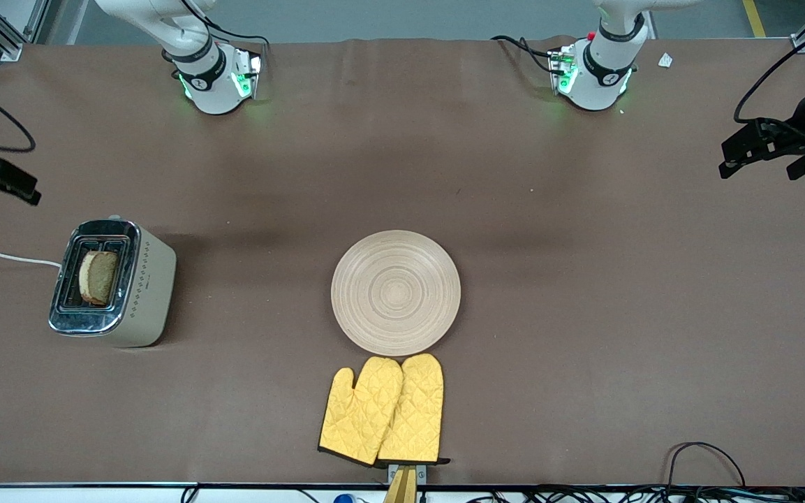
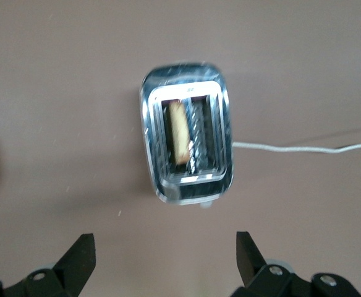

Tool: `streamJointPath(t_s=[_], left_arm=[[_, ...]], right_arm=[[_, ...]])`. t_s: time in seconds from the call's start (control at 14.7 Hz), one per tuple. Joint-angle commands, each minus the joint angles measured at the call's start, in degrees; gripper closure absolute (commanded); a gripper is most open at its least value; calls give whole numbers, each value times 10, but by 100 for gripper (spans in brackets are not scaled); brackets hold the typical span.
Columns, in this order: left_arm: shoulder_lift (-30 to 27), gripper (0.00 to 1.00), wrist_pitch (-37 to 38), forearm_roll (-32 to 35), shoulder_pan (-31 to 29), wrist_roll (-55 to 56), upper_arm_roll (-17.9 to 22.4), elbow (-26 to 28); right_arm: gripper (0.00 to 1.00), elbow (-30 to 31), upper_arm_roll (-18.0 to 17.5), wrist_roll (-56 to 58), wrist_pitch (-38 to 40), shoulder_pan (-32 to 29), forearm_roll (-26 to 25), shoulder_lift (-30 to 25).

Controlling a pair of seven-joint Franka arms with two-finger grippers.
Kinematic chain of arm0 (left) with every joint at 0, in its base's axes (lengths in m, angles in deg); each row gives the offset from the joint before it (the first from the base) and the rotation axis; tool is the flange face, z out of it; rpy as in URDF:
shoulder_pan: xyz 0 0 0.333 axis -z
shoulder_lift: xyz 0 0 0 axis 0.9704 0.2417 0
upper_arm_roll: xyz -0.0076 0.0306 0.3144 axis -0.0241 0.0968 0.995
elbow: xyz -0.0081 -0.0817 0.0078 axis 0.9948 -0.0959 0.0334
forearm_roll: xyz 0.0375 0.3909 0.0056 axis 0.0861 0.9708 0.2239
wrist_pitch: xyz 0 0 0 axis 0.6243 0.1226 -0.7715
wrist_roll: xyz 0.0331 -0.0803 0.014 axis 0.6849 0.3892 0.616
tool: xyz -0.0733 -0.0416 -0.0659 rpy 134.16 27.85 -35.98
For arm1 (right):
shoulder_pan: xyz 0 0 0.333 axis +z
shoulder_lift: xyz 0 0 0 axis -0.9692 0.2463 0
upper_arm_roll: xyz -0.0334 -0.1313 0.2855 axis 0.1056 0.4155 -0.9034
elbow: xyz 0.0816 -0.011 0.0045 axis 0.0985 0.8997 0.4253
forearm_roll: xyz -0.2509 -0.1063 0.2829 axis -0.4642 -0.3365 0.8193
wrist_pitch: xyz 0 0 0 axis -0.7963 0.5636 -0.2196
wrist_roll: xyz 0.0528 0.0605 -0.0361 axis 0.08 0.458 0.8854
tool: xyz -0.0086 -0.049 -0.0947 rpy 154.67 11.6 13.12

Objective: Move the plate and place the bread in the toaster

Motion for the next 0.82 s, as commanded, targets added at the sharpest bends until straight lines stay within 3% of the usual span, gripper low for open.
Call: streamJointPath(t_s=[0.0,0.34,0.75], left_arm=[[13,0,6,10,2,0,-2,-26],[13,0,6,9,4,0,-3,-26],[13,0,7,8,5,0,-5,-26]], right_arm=[[0,17,-5,16,31,-6,40,-34],[0,24,-5,10,30,-6,76,-40],[0,25,-8,12,35,-2,37,-39]])
